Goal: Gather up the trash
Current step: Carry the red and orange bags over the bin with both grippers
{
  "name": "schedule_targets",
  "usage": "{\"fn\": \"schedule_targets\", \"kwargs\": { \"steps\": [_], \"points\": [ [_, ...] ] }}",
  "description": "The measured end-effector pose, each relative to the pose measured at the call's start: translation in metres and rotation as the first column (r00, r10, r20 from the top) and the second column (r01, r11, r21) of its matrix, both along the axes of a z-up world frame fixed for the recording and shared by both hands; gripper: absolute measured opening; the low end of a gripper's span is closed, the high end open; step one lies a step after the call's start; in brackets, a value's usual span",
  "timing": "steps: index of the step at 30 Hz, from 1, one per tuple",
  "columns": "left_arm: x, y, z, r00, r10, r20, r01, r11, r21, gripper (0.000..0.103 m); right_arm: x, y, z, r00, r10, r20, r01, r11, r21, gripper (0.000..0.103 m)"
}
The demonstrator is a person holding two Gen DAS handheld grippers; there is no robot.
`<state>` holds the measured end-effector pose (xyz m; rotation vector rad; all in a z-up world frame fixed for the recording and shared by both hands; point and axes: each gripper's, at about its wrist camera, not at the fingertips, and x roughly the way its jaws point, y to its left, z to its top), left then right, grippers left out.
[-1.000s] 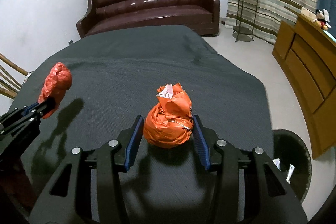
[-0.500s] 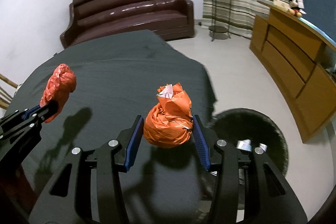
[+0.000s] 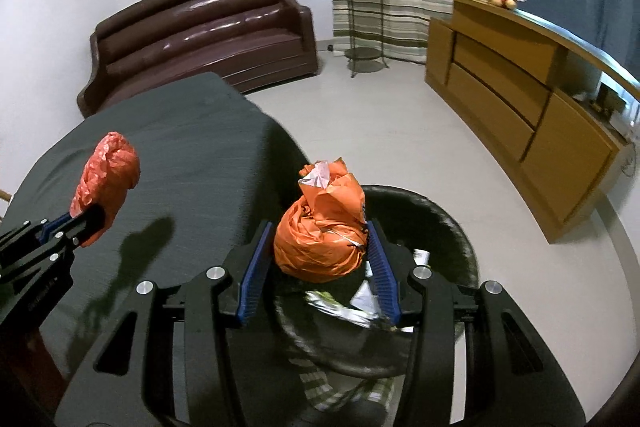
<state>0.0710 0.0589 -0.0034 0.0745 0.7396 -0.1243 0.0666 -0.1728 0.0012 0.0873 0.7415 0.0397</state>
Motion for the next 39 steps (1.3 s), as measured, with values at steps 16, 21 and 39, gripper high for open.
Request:
{"fn": "schedule_targets", "kwargs": {
  "steps": [16,21,39],
  "points": [
    [-0.003,-0.06,-0.009,0.995,-0.103,-0.011,0.103,0.994,0.024,0.019,-0.013,-0.055,-0.002,0.996,-0.09,0.013,0.09,0.996,0.015,0.046],
    [0.001,-0.063,-0.011,0.994,-0.11,-0.015,0.11,0.994,0.024,0.019,-0.013,-0.059,-0.005,0.995,-0.095,0.012,0.095,0.995,0.015,0.046],
    [0.012,-0.07,-0.018,0.988,-0.15,-0.019,0.151,0.988,0.019,0.019,0.002,-0.067,-0.018,0.994,-0.112,-0.019,0.112,0.994,0.01,0.046]
  ]
}}
